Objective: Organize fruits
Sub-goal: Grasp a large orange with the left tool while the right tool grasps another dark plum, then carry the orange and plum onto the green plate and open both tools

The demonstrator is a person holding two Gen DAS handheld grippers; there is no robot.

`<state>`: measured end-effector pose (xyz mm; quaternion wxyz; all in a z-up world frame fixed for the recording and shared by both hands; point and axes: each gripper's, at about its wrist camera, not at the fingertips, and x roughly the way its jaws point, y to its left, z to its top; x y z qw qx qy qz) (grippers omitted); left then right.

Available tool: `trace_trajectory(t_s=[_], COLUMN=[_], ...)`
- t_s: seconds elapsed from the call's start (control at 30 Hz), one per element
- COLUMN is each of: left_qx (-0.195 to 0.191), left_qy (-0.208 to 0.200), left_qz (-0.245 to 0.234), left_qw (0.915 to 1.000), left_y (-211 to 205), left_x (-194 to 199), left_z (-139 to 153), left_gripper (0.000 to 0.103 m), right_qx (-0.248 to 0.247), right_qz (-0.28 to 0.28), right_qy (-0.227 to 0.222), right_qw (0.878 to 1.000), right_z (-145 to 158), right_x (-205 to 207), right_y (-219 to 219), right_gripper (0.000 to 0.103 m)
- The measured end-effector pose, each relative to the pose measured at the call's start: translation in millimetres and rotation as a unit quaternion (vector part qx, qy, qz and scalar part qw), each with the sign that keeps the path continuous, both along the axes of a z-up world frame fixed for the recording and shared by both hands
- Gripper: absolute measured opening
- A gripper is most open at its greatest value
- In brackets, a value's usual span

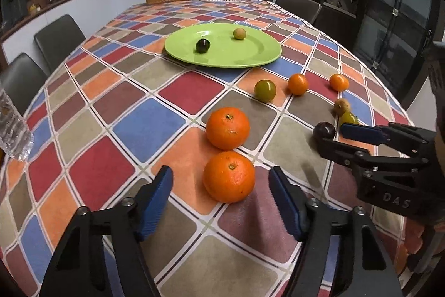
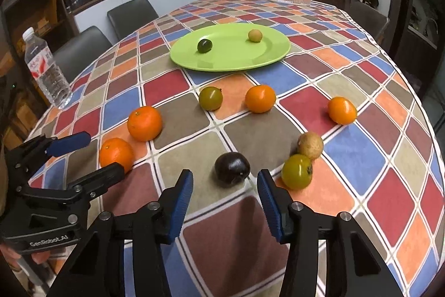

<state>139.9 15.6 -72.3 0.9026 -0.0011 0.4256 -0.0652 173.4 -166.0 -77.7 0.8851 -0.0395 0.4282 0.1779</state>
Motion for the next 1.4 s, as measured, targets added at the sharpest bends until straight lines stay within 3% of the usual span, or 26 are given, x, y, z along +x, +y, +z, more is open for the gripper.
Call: trace_trajectory(t_s=[0.13, 0.37, 0.5, 0.7, 1.13, 1.4], left_qx=[-0.011, -0.006, -0.001, 0.003, -0.003, 0.004], left_qy=[0.012, 0.021, 0.019, 0.0, -0.062, -0.085], left_qz=[-0.003, -0.01, -0.012, -0.013, -0.022, -0.027], left_qw=[0.9999, 0.9997, 0.9997, 0.9999, 0.9978, 0.996], left_y=[-0.4, -5.2, -5.9, -7.5, -10.8, -11.4], left_x=[4.2, 7.5, 6.3, 0.5, -7.7, 9.5], left_z=[-2.5, -6.2, -5.5, 6.1, 54.5, 72.4], left_gripper=[0.05, 0.04, 0.04, 0.039, 0.039, 0.039], right_qx=[0.002, -0.007, -0.014, 0.004, 0.04, 0.044], right_qz=[0.004, 0.002, -0.001, 0.002, 0.021, 0.027], right_qy=[0.011, 0.021, 0.014, 0.014, -0.041, -0.064], right_qw=[1.0, 1.0, 1.0, 1.0, 0.998, 0.997], right_z=[-5.1, -11.6, -11.4, -4.7, 44.6, 64.9], right_x=[7.5, 14.6, 15.5, 11.0, -7.9, 4.6], right_y=[2.4, 3.9, 4.1, 1.8, 3.6, 5.5], right_gripper=[0.042, 0.036, 0.03, 0.03, 0.03, 0.03])
